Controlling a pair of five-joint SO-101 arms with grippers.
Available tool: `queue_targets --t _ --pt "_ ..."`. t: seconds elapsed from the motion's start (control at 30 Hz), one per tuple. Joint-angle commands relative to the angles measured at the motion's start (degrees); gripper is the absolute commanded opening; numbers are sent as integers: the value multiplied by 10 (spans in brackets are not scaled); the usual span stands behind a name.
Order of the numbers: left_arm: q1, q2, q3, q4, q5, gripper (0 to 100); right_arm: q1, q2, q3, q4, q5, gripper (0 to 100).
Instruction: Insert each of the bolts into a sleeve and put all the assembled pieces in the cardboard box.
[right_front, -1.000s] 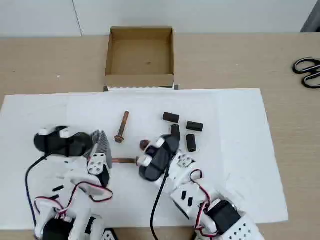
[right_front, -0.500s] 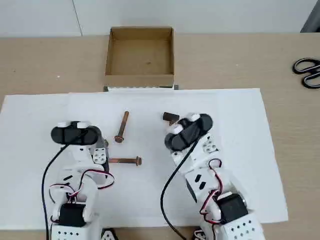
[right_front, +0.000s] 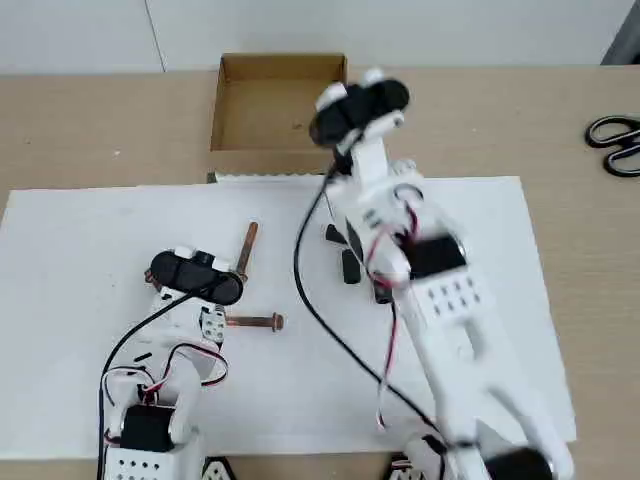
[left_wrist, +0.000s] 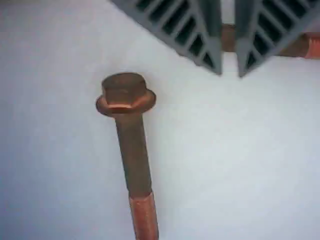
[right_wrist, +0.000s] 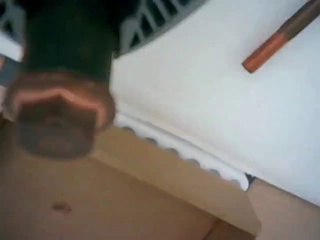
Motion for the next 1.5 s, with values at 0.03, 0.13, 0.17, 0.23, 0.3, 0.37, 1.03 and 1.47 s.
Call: queue_targets --t 0.03,0.13,0.17,0.23,0.3,0.37,1.03,1.47 --pt "1 -5 -2 4 -8 7 8 177 -216 -43 11 2" --pt "1 -5 -2 4 -8 7 7 291 -323 -59 63 2" --pt "1 -5 -2 4 -8 7 7 329 -358 -65 77 2" --pt "1 -5 -2 4 -8 7 7 401 -425 -67 99 2" --pt "1 -5 -2 4 -8 7 7 470 -491 -65 119 2" --pt "1 -5 -2 4 -8 7 8 528 -546 -64 149 2" --pt "1 -5 -2 6 -8 7 10 659 -685 63 271 86" --pt "1 -5 -2 6 -8 7 7 516 -748 398 127 3"
